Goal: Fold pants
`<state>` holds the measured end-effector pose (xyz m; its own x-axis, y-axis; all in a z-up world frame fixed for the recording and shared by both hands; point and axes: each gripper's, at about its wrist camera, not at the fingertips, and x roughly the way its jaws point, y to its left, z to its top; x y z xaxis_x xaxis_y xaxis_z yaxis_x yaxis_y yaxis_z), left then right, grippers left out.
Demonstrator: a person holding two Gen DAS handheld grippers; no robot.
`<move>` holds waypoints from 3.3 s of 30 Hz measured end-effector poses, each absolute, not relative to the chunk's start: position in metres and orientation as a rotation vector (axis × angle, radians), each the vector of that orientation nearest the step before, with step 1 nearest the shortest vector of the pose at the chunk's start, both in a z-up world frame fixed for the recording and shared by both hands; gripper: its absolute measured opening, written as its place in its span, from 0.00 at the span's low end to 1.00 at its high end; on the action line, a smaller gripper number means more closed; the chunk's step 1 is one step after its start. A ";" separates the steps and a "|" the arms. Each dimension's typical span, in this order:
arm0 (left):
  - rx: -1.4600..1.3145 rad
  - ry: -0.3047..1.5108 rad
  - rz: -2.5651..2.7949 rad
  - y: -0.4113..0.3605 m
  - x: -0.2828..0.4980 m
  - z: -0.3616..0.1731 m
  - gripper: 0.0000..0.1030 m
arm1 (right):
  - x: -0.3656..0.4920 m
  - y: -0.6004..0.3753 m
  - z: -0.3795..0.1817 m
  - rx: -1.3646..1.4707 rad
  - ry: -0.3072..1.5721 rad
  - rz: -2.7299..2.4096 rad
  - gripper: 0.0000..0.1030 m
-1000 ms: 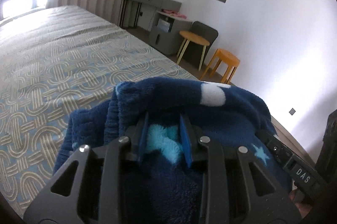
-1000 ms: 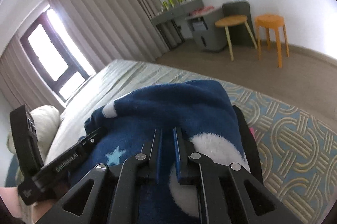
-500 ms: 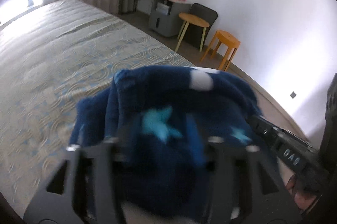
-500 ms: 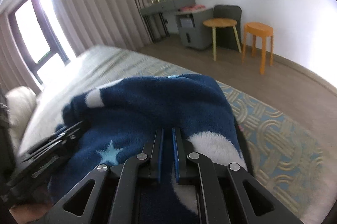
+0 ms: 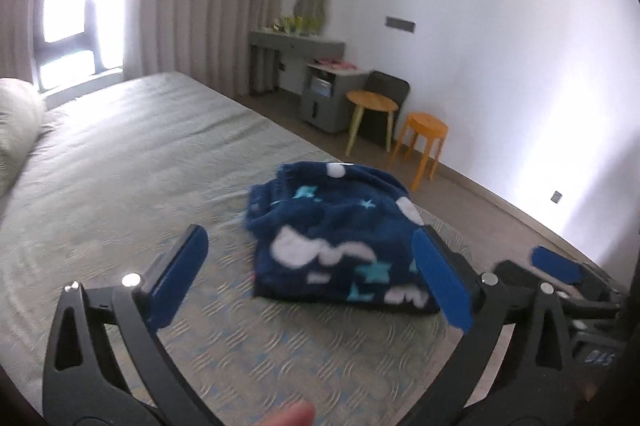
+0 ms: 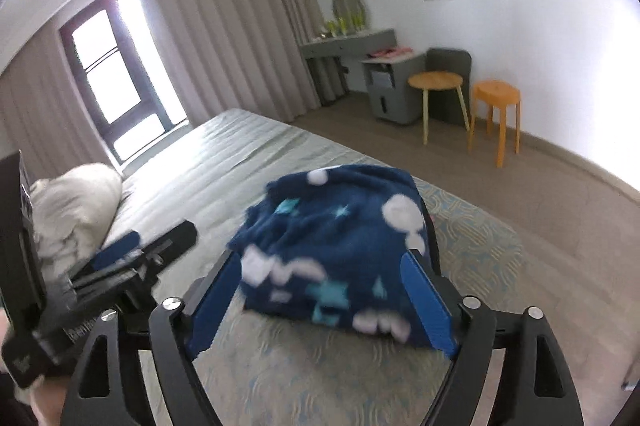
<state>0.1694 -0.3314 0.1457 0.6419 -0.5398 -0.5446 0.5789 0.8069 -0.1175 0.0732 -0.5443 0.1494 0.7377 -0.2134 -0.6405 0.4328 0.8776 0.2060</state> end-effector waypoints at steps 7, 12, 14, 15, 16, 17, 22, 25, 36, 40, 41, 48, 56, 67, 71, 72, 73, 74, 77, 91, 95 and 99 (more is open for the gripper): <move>0.083 0.607 -0.682 -0.272 0.104 0.146 0.99 | 0.000 -0.488 0.167 0.325 0.616 -0.372 1.00; 0.039 0.655 -0.663 -0.246 0.071 0.129 0.99 | -0.049 -0.460 0.153 0.323 0.599 -0.344 1.00; 0.051 0.658 -0.651 -0.242 0.057 0.123 0.99 | -0.069 -0.454 0.146 0.334 0.604 -0.355 1.00; 0.061 0.657 -0.641 -0.242 0.051 0.121 0.99 | -0.075 -0.451 0.144 0.333 0.604 -0.366 1.00; 0.072 0.651 -0.627 -0.242 0.044 0.119 0.99 | -0.083 -0.448 0.141 0.326 0.605 -0.377 1.00; 0.089 0.640 -0.613 -0.244 0.035 0.118 0.99 | -0.090 -0.445 0.138 0.318 0.607 -0.384 1.00; 0.167 0.614 -0.609 -0.261 -0.001 0.104 0.98 | -0.108 -0.449 0.121 0.318 0.635 -0.401 1.00; 0.177 0.617 -0.618 -0.263 -0.007 0.098 0.99 | -0.116 -0.459 0.115 0.348 0.632 -0.437 1.00; 0.218 0.597 -0.571 -0.278 -0.016 0.087 0.99 | -0.135 -0.463 0.095 0.365 0.609 -0.401 1.00; 0.208 0.611 -0.576 -0.277 -0.014 0.083 0.99 | -0.133 -0.466 0.090 0.382 0.621 -0.393 1.00; 0.207 0.611 -0.575 -0.276 -0.014 0.082 0.99 | -0.133 -0.465 0.089 0.382 0.624 -0.396 1.00; 0.188 0.637 -0.589 -0.274 -0.010 0.077 0.99 | -0.132 -0.461 0.086 0.378 0.637 -0.391 1.00; 0.186 0.645 -0.582 -0.274 -0.010 0.075 0.99 | -0.128 -0.458 0.083 0.371 0.648 -0.386 1.00; 0.181 0.641 -0.573 -0.271 -0.012 0.074 0.99 | -0.129 -0.457 0.083 0.372 0.645 -0.390 1.00; 0.180 0.642 -0.574 -0.270 -0.012 0.074 0.99 | -0.129 -0.457 0.082 0.372 0.644 -0.389 1.00; 0.179 0.641 -0.573 -0.270 -0.012 0.075 0.99 | -0.129 -0.457 0.083 0.372 0.644 -0.389 1.00; 0.180 0.640 -0.573 -0.270 -0.012 0.075 0.99 | -0.129 -0.457 0.083 0.371 0.644 -0.389 1.00; 0.179 0.641 -0.572 -0.269 -0.012 0.075 0.99 | -0.128 -0.457 0.082 0.371 0.645 -0.388 1.00; 0.179 0.640 -0.570 -0.269 -0.012 0.075 0.99 | -0.127 -0.458 0.081 0.370 0.644 -0.386 1.00; 0.178 0.633 -0.562 -0.270 -0.013 0.076 0.99 | -0.125 -0.458 0.079 0.370 0.644 -0.381 1.00; 0.177 0.636 -0.559 -0.270 -0.013 0.076 0.98 | -0.124 -0.458 0.079 0.373 0.644 -0.380 1.00; 0.177 0.641 -0.556 -0.271 -0.012 0.074 0.98 | -0.123 -0.459 0.078 0.371 0.647 -0.380 1.00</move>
<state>-0.0120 -0.2706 0.0745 0.6615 -0.4360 -0.6102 0.5425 0.8400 -0.0121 -0.1232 -0.4587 0.0783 0.7346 -0.2242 -0.6404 0.4505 0.8669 0.2132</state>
